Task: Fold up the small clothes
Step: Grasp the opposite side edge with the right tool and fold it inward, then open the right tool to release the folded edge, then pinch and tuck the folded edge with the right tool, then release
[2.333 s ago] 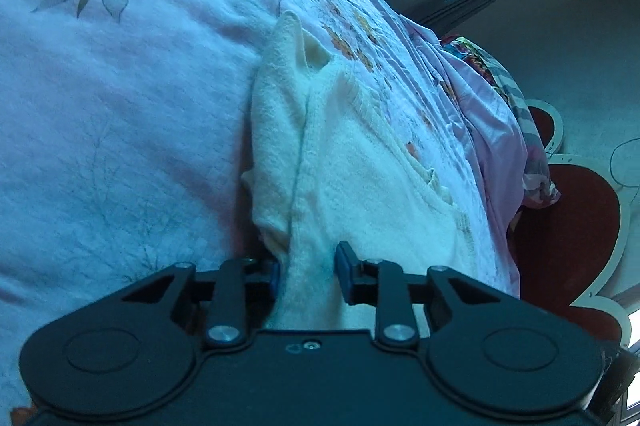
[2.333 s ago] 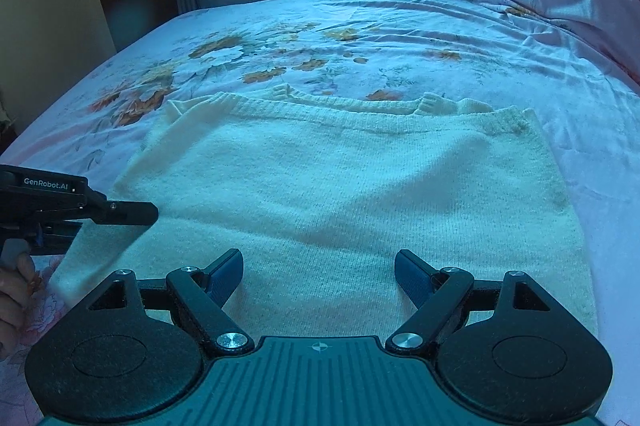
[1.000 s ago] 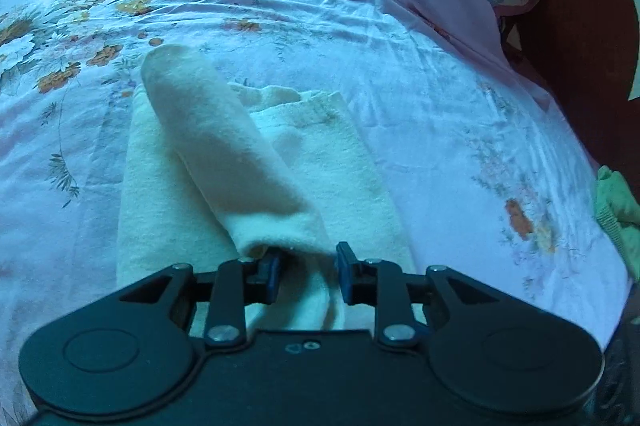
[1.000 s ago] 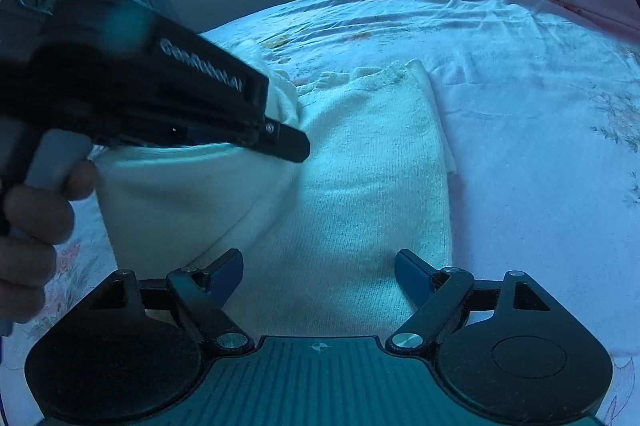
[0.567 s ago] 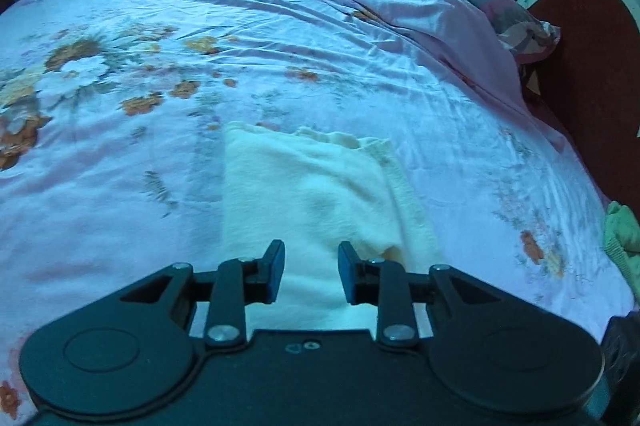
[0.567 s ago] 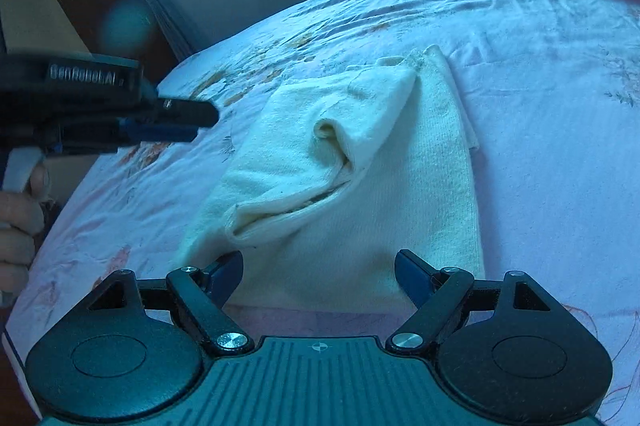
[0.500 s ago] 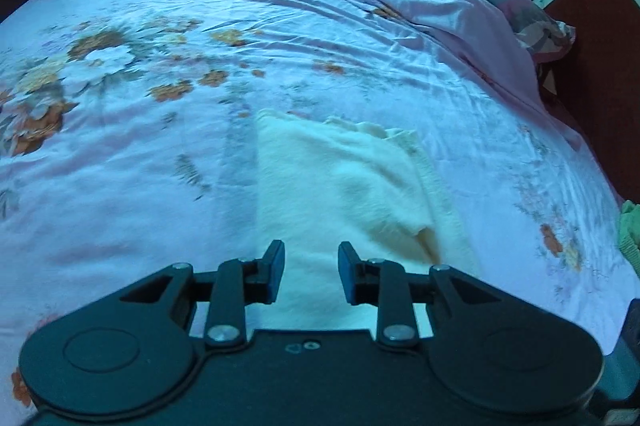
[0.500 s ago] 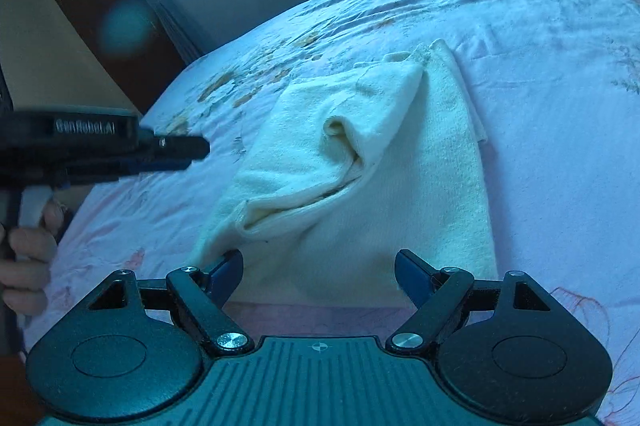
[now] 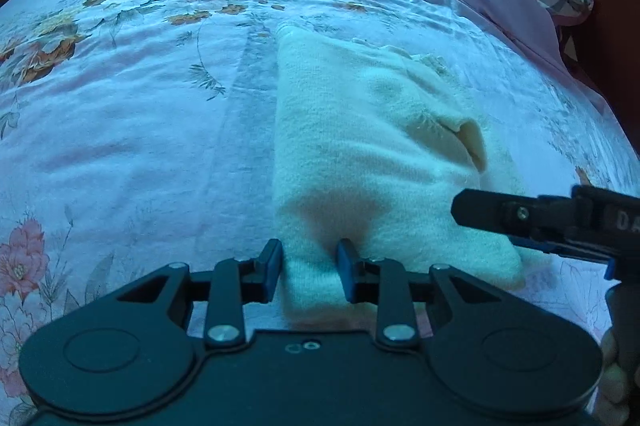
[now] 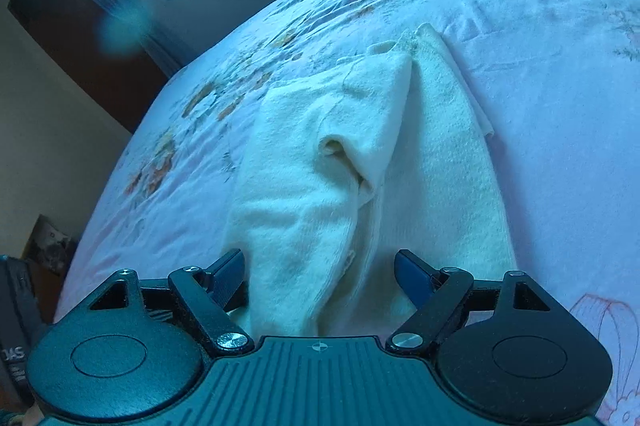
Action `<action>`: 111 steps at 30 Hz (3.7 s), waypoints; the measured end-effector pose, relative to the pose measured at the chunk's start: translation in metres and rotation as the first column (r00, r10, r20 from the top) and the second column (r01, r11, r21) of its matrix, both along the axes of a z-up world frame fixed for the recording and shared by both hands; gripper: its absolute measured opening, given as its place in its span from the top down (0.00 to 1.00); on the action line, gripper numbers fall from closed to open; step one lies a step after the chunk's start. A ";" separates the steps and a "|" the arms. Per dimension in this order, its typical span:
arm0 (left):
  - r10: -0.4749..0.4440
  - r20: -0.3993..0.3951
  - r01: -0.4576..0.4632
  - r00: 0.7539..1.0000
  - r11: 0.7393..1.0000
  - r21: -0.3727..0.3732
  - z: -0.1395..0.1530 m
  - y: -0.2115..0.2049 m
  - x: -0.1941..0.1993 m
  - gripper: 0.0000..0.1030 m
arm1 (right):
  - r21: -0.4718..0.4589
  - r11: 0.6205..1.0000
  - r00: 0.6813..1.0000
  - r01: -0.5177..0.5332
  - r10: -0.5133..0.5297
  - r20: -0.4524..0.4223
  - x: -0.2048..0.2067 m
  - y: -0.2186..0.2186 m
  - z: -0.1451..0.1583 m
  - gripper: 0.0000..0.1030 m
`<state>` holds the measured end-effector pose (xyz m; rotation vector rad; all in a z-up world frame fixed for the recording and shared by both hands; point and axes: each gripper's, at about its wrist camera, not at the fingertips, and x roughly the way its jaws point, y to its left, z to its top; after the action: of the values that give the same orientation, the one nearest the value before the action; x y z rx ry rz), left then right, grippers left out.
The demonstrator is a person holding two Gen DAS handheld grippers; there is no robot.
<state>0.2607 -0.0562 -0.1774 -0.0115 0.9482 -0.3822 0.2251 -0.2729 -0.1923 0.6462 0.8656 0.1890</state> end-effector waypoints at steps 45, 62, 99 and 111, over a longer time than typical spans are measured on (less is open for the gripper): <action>-0.123 0.078 0.124 0.989 0.992 -0.008 0.013 -0.031 -0.005 0.69 | -0.576 0.813 0.949 -0.080 0.239 0.205 0.096 0.020 0.021 0.83; -0.101 0.021 0.101 0.995 0.995 -0.014 0.004 -0.023 -0.007 0.64 | -0.228 0.972 0.998 -0.060 0.062 0.001 0.053 -0.048 0.004 0.43; -0.136 0.058 0.131 0.989 0.988 0.076 0.005 -0.043 -0.031 0.62 | -0.211 0.977 0.999 0.041 -0.044 -0.013 -0.036 -0.045 -0.015 0.98; -0.125 0.049 0.122 0.991 0.991 0.062 0.005 -0.035 -0.029 0.61 | -0.185 0.982 0.999 0.049 -0.050 -0.001 0.007 -0.047 0.002 0.43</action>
<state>0.2316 -0.0911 -0.1720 0.1109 0.9099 -0.4663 0.2321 -0.3203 -0.1901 0.4944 0.8602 0.0607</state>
